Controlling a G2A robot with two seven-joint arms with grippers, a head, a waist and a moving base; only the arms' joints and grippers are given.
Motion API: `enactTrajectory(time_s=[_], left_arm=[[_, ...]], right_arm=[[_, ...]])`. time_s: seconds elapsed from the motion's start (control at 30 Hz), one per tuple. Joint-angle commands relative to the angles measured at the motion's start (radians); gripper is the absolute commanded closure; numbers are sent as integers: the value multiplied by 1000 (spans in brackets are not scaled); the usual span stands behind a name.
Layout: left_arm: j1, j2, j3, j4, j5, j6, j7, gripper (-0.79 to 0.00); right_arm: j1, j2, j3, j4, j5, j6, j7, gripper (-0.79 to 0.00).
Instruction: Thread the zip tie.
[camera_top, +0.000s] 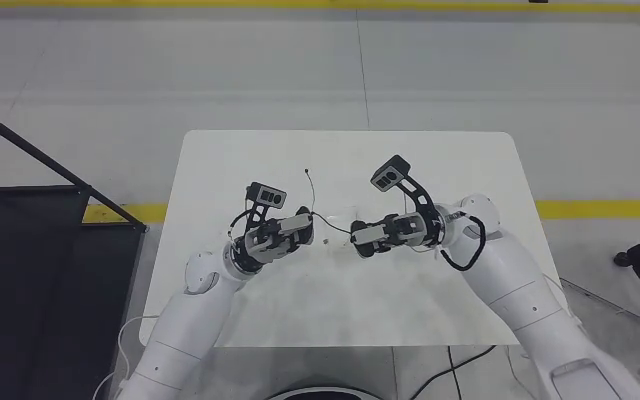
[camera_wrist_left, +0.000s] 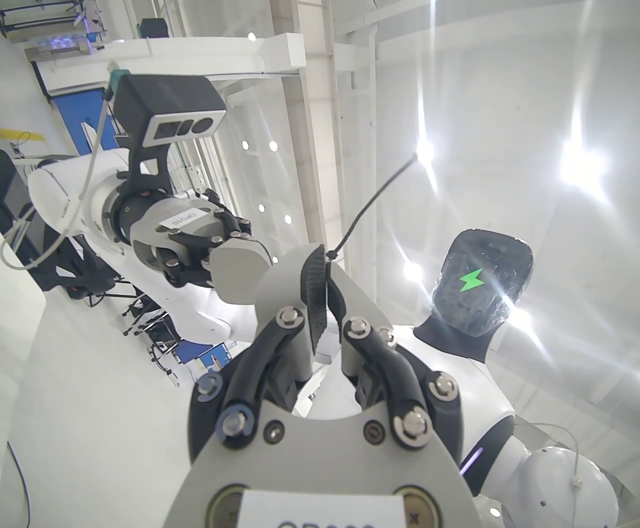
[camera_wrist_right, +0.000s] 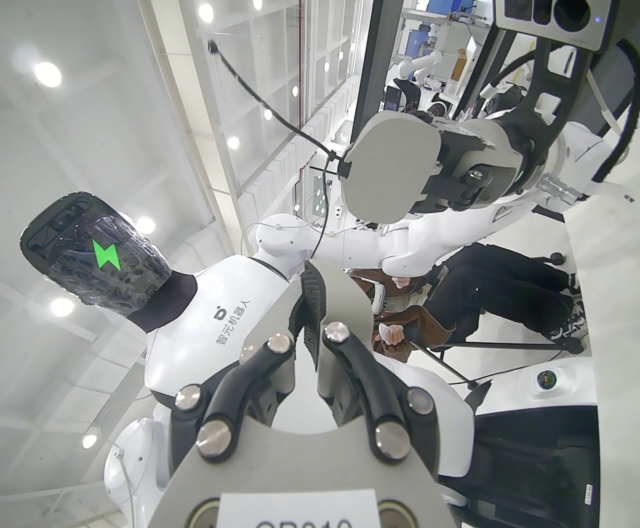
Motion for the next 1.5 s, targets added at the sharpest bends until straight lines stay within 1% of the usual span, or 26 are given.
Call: enactTrajectory(time_s=[0.0,0.17,0.63,0.87,1.23,1.47], left_arm=[[0,0,-1,1,0,-2,-1,0],[2,0,-7,7,20,-20,0,0],[28,9,-32,2,167,-76,25,0],[36,16,-38,-3,236,-77,27,0],[72,28,-64,-11,345,-139,59,0],[85,34,-67,-18,393,-146,85,0]], right_arm=[[0,0,0,0,3,0,0,0],[-4,3,17,-7,12,0,0,0],[-66,15,108,-75,1,0,0,0],[-79,18,127,-86,2,0,0,0],[-111,25,174,-119,7,0,0,0],[-121,27,188,-130,4,0,0,0]])
